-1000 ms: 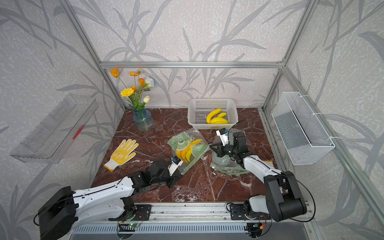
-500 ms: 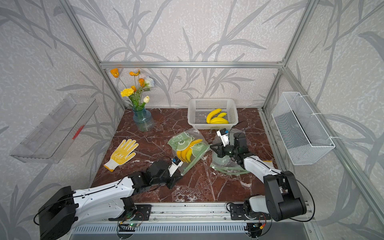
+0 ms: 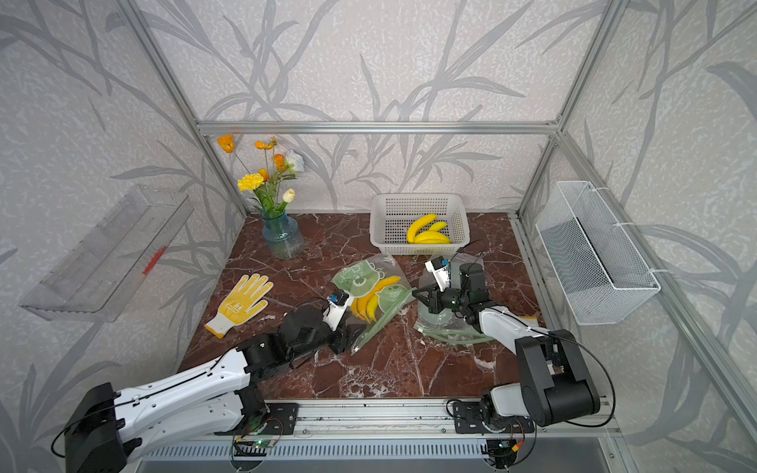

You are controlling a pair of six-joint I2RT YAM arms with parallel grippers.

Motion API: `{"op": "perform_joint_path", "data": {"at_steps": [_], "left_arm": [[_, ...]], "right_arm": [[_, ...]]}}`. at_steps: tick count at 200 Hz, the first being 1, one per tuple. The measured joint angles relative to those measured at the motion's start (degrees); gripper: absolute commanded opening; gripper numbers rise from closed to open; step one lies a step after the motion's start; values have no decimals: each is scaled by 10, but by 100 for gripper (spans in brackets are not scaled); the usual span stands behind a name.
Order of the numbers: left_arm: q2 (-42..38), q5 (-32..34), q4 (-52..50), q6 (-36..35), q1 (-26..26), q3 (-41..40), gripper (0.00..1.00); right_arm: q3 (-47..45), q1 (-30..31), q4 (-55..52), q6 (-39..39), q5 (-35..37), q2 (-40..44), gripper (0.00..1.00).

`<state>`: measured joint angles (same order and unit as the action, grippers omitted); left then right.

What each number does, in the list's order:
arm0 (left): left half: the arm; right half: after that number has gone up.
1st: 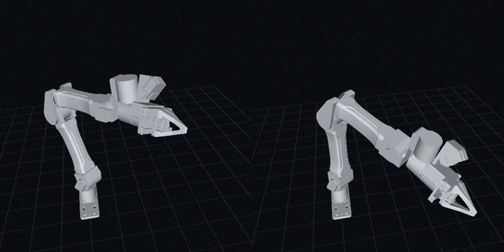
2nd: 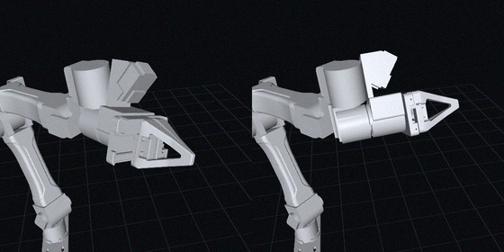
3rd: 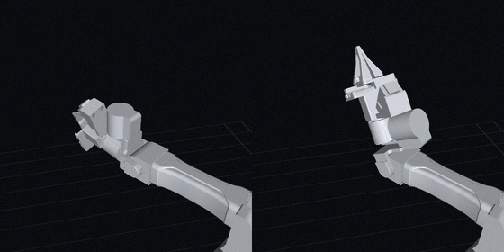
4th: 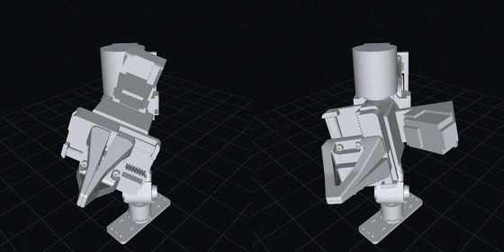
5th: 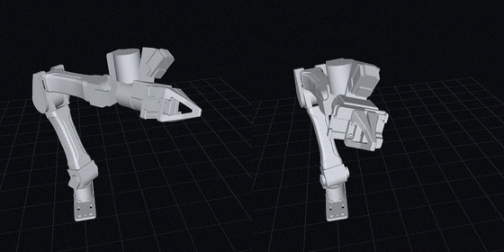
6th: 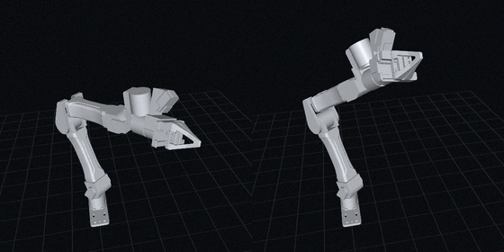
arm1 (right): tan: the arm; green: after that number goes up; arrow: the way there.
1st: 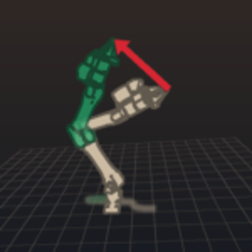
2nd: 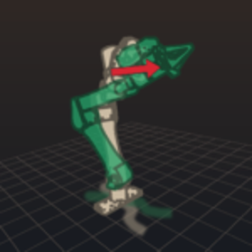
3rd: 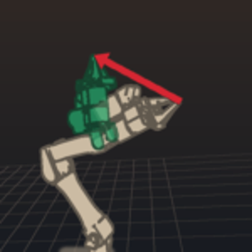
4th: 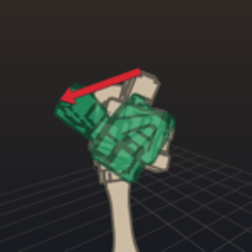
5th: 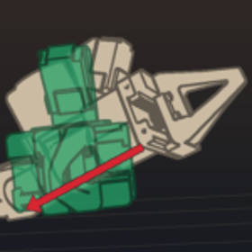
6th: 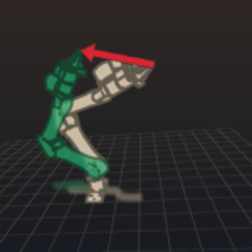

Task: Open the zip-top bag and take out the banana
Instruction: Open the zipper of the food storage bag at the center of the board.

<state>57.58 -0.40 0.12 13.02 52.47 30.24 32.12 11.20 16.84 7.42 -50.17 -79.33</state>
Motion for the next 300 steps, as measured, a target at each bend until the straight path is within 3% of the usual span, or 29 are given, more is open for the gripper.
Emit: {"op": "perform_joint_path", "data": {"at_steps": [51,256,300], "left_arm": [[117,-7,-19,-10,0,44,55],[159,-19,-16,-8,0,44,44],[188,-39,-14,1,10,44,28]], "right_arm": [[0,2,-4,-2,2,15,0],[-3,2,-1,17,18,29,0],[-20,2,31,40,26,29,0]]}}
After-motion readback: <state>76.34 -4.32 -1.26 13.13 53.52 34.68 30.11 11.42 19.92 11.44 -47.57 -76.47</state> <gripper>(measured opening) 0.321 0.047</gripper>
